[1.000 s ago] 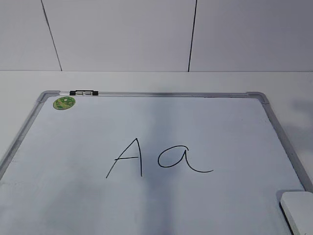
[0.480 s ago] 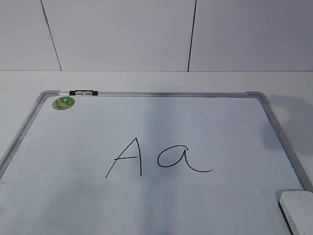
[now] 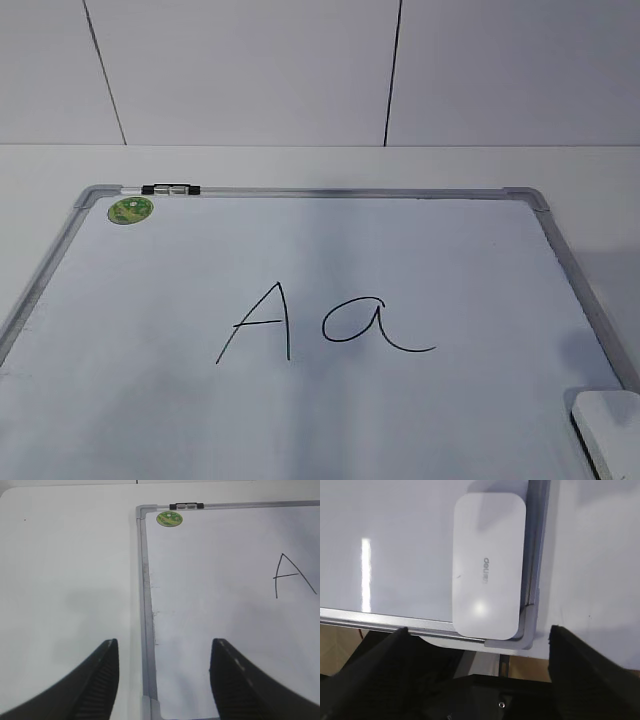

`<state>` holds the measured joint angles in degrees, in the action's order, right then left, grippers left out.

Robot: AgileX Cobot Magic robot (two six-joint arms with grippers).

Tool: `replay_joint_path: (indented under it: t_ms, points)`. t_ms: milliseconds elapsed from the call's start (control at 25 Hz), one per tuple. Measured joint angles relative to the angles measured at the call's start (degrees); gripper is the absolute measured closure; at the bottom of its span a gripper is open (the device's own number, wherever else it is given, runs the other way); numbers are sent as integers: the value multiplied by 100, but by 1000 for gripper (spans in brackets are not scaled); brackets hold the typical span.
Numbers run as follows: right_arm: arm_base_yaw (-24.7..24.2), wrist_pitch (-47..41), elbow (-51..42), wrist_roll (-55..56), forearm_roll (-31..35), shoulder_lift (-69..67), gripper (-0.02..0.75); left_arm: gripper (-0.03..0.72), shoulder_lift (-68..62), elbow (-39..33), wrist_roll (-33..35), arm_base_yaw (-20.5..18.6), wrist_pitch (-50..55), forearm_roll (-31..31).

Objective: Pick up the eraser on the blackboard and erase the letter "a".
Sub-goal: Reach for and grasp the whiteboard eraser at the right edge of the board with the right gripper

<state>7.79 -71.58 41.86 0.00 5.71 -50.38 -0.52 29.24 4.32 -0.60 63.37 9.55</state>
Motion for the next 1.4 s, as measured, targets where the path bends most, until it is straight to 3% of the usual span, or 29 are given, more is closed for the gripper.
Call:
replay_joint_path:
  t_ms: [280, 1400]
  points:
    - [14, 11, -444, 43, -108, 0, 85, 255, 0, 0, 0, 0, 0, 0]
    - [14, 603, -458, -345, 276, -1023, 104, 255, 0, 0, 0, 0, 0, 0]
